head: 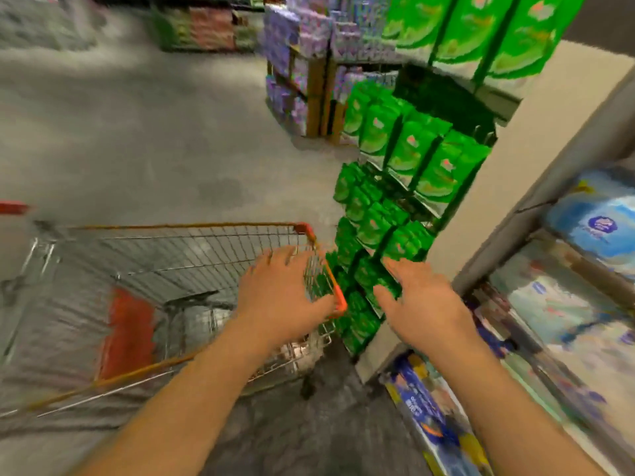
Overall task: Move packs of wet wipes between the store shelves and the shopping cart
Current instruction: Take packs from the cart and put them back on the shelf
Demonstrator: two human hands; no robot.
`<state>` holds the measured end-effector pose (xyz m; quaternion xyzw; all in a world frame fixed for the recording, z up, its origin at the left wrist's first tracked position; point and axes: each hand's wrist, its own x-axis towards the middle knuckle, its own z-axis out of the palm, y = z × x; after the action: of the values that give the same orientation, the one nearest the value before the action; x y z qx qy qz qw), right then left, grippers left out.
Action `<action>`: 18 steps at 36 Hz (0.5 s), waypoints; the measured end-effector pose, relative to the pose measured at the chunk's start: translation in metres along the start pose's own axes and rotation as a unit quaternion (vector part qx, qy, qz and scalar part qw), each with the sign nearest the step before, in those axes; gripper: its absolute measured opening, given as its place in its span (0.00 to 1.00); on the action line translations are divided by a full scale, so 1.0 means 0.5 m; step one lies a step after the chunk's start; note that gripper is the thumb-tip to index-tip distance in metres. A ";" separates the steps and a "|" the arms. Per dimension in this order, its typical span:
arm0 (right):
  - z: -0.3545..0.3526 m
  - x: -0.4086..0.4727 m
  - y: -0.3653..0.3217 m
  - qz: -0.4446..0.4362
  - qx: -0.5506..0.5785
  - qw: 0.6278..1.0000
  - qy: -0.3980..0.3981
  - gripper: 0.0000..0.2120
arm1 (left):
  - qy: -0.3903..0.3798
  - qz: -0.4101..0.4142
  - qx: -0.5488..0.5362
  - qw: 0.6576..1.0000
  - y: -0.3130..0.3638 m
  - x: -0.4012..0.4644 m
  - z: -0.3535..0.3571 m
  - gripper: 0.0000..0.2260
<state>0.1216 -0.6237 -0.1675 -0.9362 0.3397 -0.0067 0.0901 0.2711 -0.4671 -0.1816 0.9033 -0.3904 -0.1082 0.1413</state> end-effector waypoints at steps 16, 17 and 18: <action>0.124 0.221 -0.257 -0.146 0.039 0.985 -0.087 0.27 | -0.022 -0.162 -0.032 0.986 -0.283 0.072 -0.014 0.38; 0.133 0.241 -0.261 -0.148 0.042 0.983 -0.097 0.27 | -0.030 -0.169 -0.034 0.985 -0.292 0.088 -0.013 0.38; 0.141 0.261 -0.264 -0.150 0.047 0.982 -0.106 0.27 | -0.037 -0.175 -0.037 0.983 -0.300 0.104 -0.010 0.37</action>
<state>0.3109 -0.5957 -0.2200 -0.9667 0.1832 0.0628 0.1674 0.4085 -0.4062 -0.2320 0.9472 -0.2268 -0.1791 0.1386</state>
